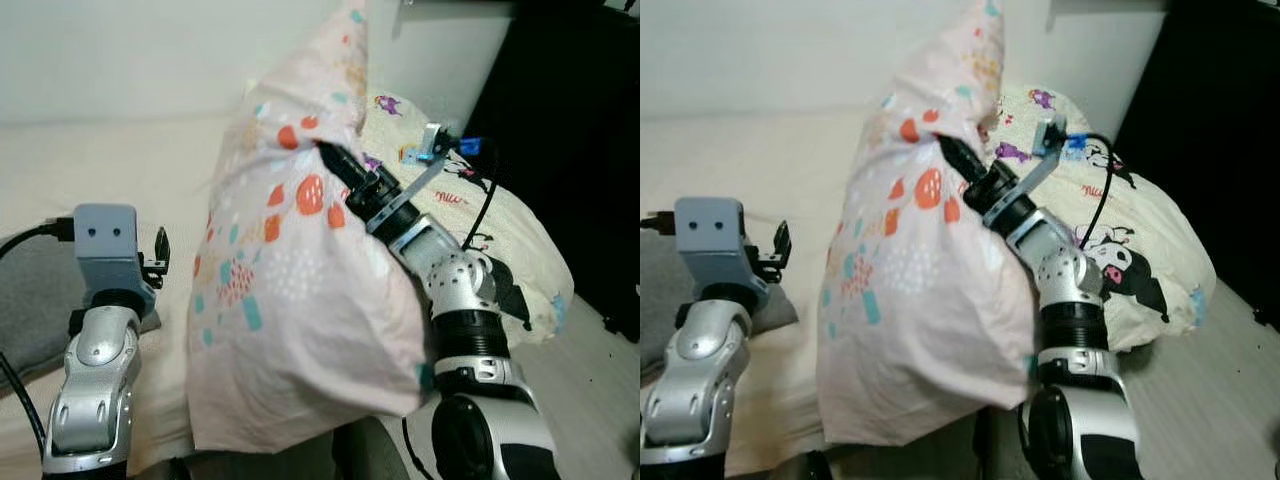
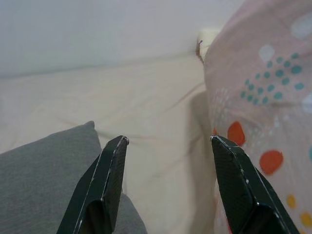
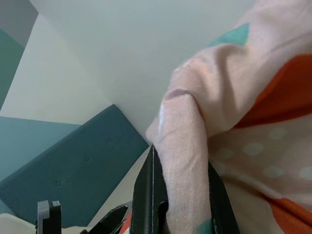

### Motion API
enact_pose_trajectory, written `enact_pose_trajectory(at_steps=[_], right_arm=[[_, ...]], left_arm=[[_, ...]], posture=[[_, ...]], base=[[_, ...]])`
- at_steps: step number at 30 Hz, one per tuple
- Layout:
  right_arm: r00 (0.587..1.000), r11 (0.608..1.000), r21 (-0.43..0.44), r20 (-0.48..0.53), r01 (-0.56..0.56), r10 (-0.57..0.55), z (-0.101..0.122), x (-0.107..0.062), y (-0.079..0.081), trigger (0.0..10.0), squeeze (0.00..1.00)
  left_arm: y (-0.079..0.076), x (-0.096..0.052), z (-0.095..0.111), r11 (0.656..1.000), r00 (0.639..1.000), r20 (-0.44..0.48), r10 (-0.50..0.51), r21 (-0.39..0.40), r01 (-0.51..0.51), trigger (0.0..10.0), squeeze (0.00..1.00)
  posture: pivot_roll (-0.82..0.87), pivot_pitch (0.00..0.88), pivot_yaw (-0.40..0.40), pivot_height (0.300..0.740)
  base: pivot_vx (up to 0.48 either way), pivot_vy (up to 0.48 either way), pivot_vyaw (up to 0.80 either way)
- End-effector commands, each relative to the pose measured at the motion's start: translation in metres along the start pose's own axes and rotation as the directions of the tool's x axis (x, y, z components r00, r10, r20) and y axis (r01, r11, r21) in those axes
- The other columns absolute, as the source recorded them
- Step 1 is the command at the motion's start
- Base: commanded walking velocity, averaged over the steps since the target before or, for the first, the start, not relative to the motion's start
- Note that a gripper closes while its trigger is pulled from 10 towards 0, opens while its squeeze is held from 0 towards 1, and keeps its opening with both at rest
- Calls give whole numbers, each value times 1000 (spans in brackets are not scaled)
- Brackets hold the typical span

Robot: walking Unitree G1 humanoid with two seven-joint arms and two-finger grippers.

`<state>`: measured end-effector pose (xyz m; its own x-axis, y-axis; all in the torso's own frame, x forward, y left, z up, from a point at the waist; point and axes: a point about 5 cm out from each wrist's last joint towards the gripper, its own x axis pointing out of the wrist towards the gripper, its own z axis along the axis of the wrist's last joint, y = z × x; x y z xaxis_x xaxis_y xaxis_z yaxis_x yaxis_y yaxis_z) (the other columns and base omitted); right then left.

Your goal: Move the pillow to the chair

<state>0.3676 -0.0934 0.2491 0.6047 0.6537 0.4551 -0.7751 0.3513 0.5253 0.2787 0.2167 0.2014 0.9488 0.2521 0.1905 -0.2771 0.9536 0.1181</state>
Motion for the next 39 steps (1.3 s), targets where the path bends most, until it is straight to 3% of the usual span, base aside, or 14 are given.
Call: enact_pose_trajectory(at_steps=[1, 9, 23, 28, 32, 39], right_arm=[[993, 996, -34, 75, -86, 88, 17, 5, 16, 0, 0], [993, 994, 1, 56, -106, 106, 3, 7, 23, 0, 0], [991, 992, 1, 56, -124, 124, 3, 10, 29, 0, 0], [990, 992, 2, 51, -128, 128, 1, 10, 31, 0, 0], [991, 991, 1, 35, -130, 130, -4, 10, 32, 0, 0], [988, 988, -24, -30, -152, 152, -16, 9, 36, 0, 0]], left_arm=[[-4, -1, -2, 1000, 1000, -10, -6, -20, 6, 10000, 0], [-7, -2, -6, 1000, 999, -25, -24, -10, 24, 10000, 0], [-10, -5, -10, 999, 999, -38, -34, -7, 34, 10000, 0], [-12, -6, -13, 999, 998, -55, -38, -2, 38, 10000, 0], [-13, -7, -15, 999, 997, -62, -42, -1, 42, 10000, 0], [-15, -8, -17, 999, 997, -60, -46, -6, 45, 10000, 0]], posture=[[-50, 0, -96, 596], [-47, 0, -96, 629], [-45, 0, -101, 672], [-46, 0, -100, 686], [-47, 0, -101, 700], [-51, 0, -102, 724]], base=[[0, 0, 0], [-180, 0, 0], [0, 0, 0], [-358, 0, 0], [-480, 0, 0], [0, 0, 0]])
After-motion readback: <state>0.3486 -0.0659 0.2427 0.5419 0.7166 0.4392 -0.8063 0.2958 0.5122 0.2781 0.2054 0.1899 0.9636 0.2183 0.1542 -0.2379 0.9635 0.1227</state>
